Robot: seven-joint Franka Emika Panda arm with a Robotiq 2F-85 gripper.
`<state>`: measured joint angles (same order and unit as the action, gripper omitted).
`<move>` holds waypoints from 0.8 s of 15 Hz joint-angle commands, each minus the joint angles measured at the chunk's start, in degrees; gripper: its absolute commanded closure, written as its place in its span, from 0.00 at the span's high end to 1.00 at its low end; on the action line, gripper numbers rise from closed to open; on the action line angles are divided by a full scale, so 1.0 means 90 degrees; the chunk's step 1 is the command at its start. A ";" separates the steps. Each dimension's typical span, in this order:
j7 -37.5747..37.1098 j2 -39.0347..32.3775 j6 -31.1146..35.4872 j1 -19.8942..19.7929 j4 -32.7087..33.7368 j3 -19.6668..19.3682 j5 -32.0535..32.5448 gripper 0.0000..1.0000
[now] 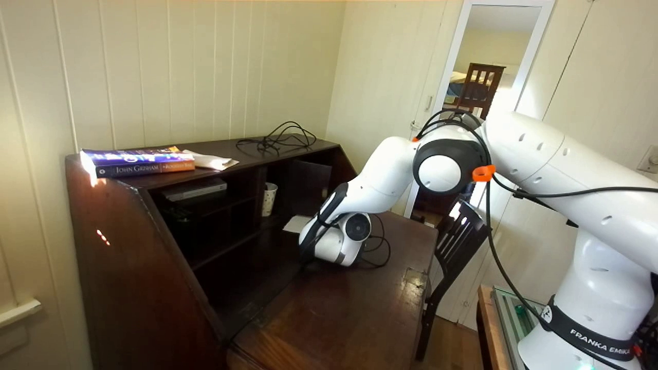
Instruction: Open the cabinet door at the center
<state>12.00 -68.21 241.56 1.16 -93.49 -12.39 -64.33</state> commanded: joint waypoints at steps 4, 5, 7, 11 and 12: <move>-0.1196 0.1556 -0.0122 0.0044 -0.1880 0.0989 0.2297 1.00; -0.1366 0.1748 -0.0248 -0.0061 -0.2113 0.1086 0.2683 1.00; -0.1792 0.2092 -0.0435 -0.0298 -0.2579 0.1200 0.3605 1.00; -0.2327 0.2792 -0.0913 -0.0846 -0.3393 0.1240 0.5478 1.00; -0.2406 0.2982 -0.1119 -0.1031 -0.3591 0.1213 0.5965 1.00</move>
<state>-6.41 -48.65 236.13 -3.53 -117.30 -2.30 -21.76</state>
